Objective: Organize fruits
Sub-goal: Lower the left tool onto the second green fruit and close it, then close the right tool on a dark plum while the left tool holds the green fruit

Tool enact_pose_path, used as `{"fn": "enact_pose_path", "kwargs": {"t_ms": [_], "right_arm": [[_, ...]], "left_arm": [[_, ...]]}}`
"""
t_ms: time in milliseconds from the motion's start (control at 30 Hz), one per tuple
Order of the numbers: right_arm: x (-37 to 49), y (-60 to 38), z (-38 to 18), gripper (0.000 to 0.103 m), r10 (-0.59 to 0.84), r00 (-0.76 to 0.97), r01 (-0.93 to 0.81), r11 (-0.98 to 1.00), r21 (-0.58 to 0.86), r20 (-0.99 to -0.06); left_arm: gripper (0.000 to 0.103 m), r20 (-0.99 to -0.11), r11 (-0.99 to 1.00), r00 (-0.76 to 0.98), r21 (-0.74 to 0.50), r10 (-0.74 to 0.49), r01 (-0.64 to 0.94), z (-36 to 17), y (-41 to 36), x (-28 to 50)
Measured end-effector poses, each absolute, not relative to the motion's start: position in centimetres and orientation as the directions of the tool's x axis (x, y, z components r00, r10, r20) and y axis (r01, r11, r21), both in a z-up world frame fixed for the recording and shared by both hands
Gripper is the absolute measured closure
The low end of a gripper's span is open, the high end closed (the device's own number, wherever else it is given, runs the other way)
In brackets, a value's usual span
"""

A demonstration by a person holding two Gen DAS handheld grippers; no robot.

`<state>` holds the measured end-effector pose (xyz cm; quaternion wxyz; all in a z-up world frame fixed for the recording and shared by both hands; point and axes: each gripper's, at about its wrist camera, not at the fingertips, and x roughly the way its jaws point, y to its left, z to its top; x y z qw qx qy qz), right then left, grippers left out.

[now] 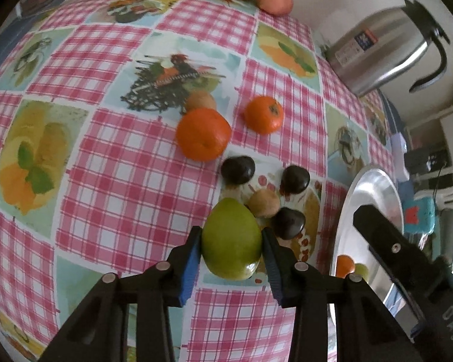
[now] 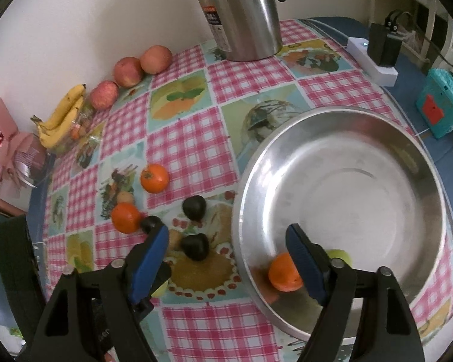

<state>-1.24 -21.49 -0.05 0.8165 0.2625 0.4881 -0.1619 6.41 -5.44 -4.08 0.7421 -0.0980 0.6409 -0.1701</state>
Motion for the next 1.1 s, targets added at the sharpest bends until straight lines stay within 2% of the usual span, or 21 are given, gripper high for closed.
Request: {"fn": "enact_pose_path", "kwargs": {"t_ms": [100, 167, 367, 1100], "right_arm": [[-1.0, -21.0, -0.1, 0.034, 0.016, 0.487, 0.501, 0.813, 0.295, -0.873], [-0.8, -20.6, -0.1, 0.044, 0.028, 0.491, 0.485, 0.821, 0.300, -0.871], [0.0, -19.6, -0.7, 0.057, 0.070, 0.487, 0.447, 0.836, 0.317, -0.871], [1.6, -18.4, -3.8, 0.068, 0.075, 0.386, 0.434, 0.865, 0.253, -0.920]], "left_arm": [[0.061, -0.913, 0.923, 0.140, -0.373, -0.384, 0.098, -3.7, -4.3, 6.8], [0.061, -0.913, 0.926, 0.153, -0.368, -0.377, 0.084, -3.5, -3.7, 7.1], [0.061, -0.908, 0.928, 0.192, -0.372, -0.371, 0.033, -3.0, -1.6, 7.9], [0.061, -0.880, 0.895, 0.199, -0.445, -0.431, -0.027, -2.8, -0.7, 8.6]]}}
